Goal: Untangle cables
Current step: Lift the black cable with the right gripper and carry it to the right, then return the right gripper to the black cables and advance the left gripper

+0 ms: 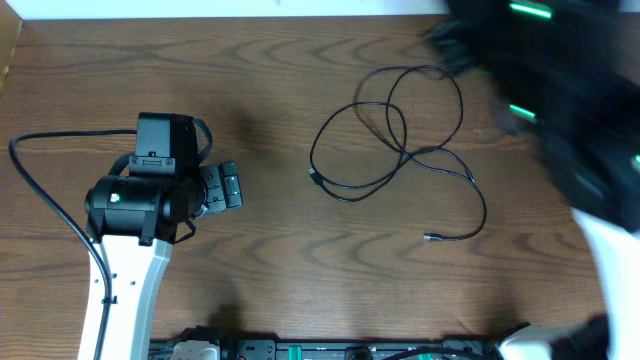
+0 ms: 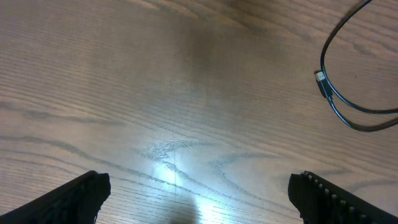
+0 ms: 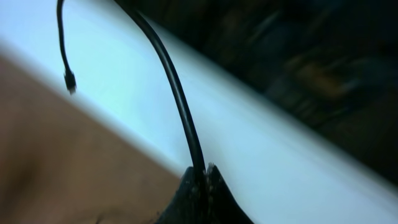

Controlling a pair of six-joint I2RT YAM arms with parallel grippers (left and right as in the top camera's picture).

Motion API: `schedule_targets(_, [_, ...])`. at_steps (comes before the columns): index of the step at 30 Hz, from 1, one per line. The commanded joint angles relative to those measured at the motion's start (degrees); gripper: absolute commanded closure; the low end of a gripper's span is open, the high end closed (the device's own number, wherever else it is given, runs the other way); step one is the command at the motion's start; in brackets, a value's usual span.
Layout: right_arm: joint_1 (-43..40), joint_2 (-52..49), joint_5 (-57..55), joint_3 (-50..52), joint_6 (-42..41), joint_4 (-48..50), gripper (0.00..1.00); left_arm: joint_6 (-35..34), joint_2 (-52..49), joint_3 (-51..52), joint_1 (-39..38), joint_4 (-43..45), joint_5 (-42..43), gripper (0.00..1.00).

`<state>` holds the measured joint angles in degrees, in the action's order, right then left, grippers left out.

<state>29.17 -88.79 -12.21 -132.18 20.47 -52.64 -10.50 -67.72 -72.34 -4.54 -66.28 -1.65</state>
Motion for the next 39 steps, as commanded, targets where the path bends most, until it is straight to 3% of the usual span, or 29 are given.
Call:
schedule_targets(1, [-3.2,6.1,-5.1,-0.2,-0.7,4.7,0.99,0.3,-0.1,0.7,0.2,-0.3,0.0,0.02])
schedule_targets(6, [-8.3,12.8,-6.0,-0.2,-0.7,5.0,0.99,0.3,-0.1,0.7,0.2,-0.3,0.0,0.02])
schedule_targets(13, [-11.7,11.0,-9.1,0.0,-0.8,-5.3,0.99,0.3,-0.1,0.7,0.2,-0.7,0.0,0.02])
schedule_targets(17, [-11.7,5.8,-3.0,0.0,-3.6,-10.0,0.99,0.3,-0.1,0.7,0.2,-1.2,0.0,0.02])
schedule_targets(25, [-11.7,-12.9,23.2,0.0,-7.2,-22.9,0.99,0.3,-0.1,0.7,0.2,-2.1,0.0,0.02])
schedule_targets(35, [-11.6,-32.5,23.7,0.0,-7.2,-34.2,0.99,0.5,-0.1,0.7,0.2,-2.5,0.0,0.02])
schedule_targets(39, [-11.7,-34.6,23.7,0.0,-7.2,-34.1,0.99,14.3,-0.2,0.9,0.2,-2.1,12.7,0.03])
